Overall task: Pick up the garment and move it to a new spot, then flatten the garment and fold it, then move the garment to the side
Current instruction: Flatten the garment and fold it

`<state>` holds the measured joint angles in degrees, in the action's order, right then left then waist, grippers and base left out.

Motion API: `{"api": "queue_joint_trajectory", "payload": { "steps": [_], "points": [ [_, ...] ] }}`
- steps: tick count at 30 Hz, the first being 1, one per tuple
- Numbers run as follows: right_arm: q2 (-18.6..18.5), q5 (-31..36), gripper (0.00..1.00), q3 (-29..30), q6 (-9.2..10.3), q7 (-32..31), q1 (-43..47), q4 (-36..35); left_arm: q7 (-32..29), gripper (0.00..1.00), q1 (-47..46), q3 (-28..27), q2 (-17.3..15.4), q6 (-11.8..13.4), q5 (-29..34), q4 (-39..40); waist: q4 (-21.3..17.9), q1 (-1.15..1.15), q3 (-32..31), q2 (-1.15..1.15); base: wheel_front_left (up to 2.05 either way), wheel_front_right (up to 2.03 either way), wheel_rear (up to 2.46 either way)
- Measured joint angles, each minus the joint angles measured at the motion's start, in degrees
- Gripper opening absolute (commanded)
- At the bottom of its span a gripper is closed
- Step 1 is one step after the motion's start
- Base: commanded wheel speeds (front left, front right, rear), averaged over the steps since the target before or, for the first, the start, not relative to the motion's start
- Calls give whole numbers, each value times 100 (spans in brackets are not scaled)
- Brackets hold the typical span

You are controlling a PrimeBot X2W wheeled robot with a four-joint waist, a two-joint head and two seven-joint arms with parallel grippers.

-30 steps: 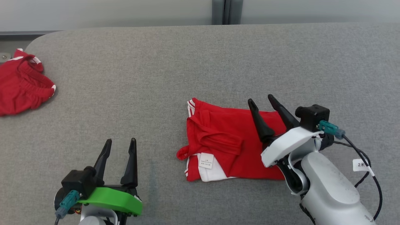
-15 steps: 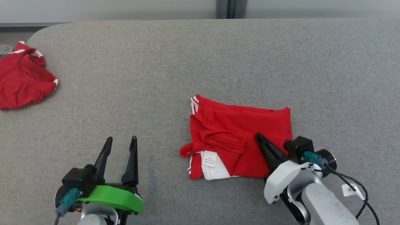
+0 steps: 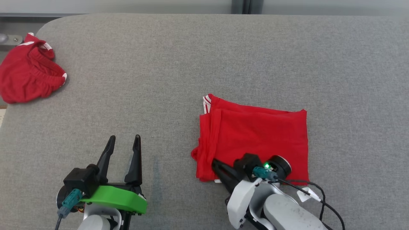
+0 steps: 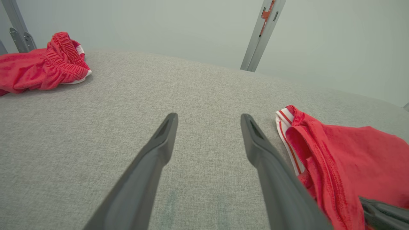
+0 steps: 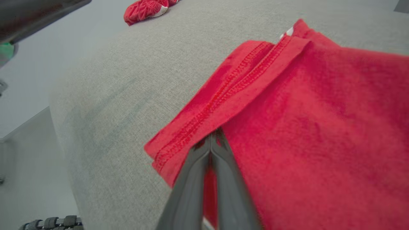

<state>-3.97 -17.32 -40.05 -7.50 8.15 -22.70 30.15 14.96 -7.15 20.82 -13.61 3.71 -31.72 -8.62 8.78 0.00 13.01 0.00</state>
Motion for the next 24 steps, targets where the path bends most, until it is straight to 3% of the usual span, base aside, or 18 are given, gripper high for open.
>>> {"api": "queue_joint_trajectory", "payload": {
  "steps": [4,8,9,10,11,12,13,14,24],
  "points": [
    [49,-255,0,-734,0,-12,-243,423,0,100,-21,-14,16,-12,1,-20,22,0,27,0,0,0,0],
    [74,-427,2,-747,0,393,-417,525,1,100,-24,-63,24,-11,2,-27,-14,0,28,0,0,0,0],
    [77,-424,13,-670,0,466,-467,527,1,100,-24,-78,24,-11,2,-27,-30,0,25,0,0,0,0],
    [76,-404,31,-538,0,543,-516,512,1,100,-24,-87,24,-11,7,-26,-54,0,19,0,0,0,0],
    [65,-355,39,-375,0,598,-547,479,3,100,-24,-97,25,-11,19,-20,-81,0,11,0,0,0,0],
    [43,-305,60,-189,0,631,-554,421,7,100,-24,-108,27,-11,23,-11,-109,0,1,0,0,0,0],
    [13,-246,96,-14,0,654,-553,354,8,100,-24,-118,32,-12,42,-1,-133,0,-9,0,0,0,0],
    [-18,-171,100,207,0,664,-545,248,8,100,-24,-129,37,-16,63,16,-165,0,-21,0,0,0,0],
    [-56,659,100,2302,0,689,427,-1093,16,100,-29,-247,263,-142,331,102,-528,0,-198,0,0,0,0]
  ]
}}
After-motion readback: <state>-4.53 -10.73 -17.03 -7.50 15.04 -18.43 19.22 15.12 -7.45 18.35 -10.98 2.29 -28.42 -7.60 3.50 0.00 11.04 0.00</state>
